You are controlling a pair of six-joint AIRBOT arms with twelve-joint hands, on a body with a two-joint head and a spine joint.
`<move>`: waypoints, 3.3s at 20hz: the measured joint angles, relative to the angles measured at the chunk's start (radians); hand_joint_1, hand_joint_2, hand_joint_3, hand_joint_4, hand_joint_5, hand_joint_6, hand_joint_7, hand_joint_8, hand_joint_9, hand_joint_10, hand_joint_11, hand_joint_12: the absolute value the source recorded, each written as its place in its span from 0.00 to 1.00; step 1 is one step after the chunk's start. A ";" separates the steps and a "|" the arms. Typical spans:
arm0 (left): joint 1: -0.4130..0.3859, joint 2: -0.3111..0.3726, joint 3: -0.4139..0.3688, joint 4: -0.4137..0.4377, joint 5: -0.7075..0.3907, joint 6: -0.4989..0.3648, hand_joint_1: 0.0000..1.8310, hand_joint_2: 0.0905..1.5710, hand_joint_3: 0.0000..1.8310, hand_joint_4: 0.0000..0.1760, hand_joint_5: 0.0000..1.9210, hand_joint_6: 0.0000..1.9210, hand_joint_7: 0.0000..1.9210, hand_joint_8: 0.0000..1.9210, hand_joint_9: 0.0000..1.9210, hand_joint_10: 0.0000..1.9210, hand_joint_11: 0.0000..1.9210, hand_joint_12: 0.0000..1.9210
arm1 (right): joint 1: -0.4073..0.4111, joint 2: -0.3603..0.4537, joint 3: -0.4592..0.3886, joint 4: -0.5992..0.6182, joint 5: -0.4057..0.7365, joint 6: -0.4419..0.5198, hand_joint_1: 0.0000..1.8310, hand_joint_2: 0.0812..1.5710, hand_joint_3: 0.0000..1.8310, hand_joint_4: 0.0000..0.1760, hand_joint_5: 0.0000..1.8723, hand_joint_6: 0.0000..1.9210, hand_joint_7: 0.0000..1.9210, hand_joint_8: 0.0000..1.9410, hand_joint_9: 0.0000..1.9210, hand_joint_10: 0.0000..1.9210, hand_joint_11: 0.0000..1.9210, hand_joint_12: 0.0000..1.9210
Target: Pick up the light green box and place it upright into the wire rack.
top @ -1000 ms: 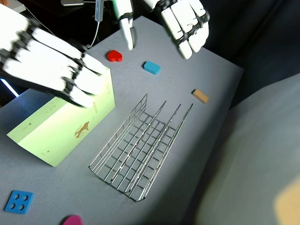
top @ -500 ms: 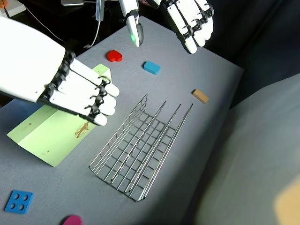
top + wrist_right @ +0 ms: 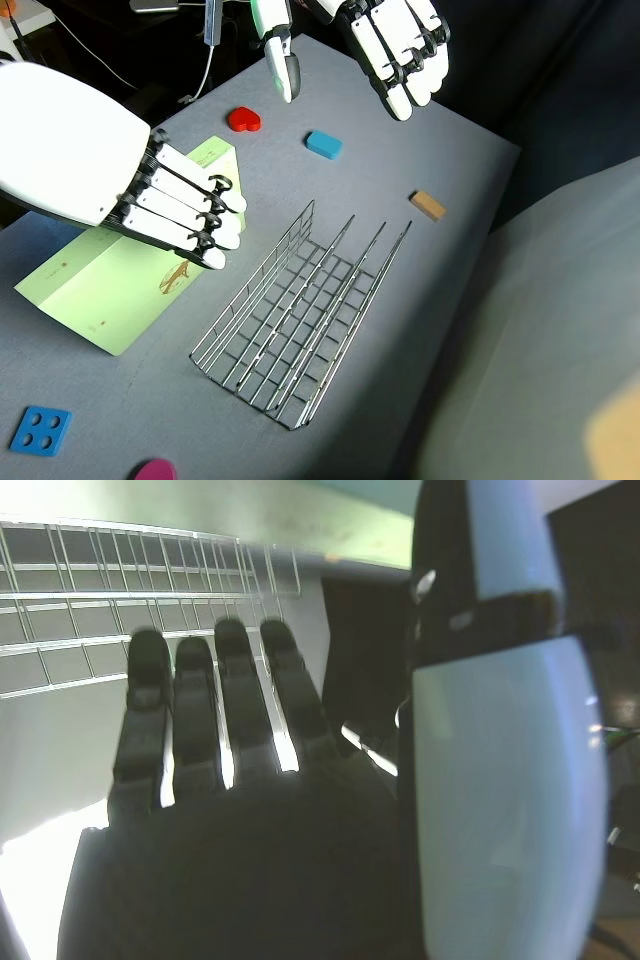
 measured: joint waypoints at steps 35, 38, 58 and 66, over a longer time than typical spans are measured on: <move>-0.004 0.000 0.000 -0.006 0.011 0.001 0.09 0.74 0.00 0.00 0.11 0.00 0.09 0.00 0.08 0.00 0.00 0.30 | 0.015 0.037 -0.025 -0.014 -0.010 -0.039 0.67 0.72 0.00 0.00 0.44 0.56 0.51 0.62 0.44 0.70 0.40 0.84; -0.004 0.000 0.000 -0.007 0.011 0.001 0.09 0.74 0.00 0.00 0.11 0.00 0.09 0.00 0.08 0.00 0.00 0.30 | 0.080 0.055 -0.047 -0.001 -0.020 -0.061 0.67 0.72 0.00 0.00 0.44 0.56 0.51 0.62 0.45 0.69 0.40 0.83; -0.016 0.004 0.001 -0.012 0.028 0.001 0.10 0.73 0.00 0.00 0.12 0.00 0.10 0.00 0.09 0.00 0.00 0.32 | 0.181 -0.074 0.151 -0.177 0.056 -0.148 0.74 0.74 0.00 0.00 0.40 0.59 0.46 0.61 0.42 0.78 0.41 0.83; -0.016 0.005 0.001 -0.012 0.030 0.001 0.10 0.73 0.00 0.00 0.12 0.00 0.10 0.00 0.09 0.00 0.00 0.30 | 0.142 -0.137 0.227 -0.169 0.065 -0.122 0.74 0.74 0.00 0.00 0.39 0.59 0.46 0.60 0.42 0.78 0.40 0.83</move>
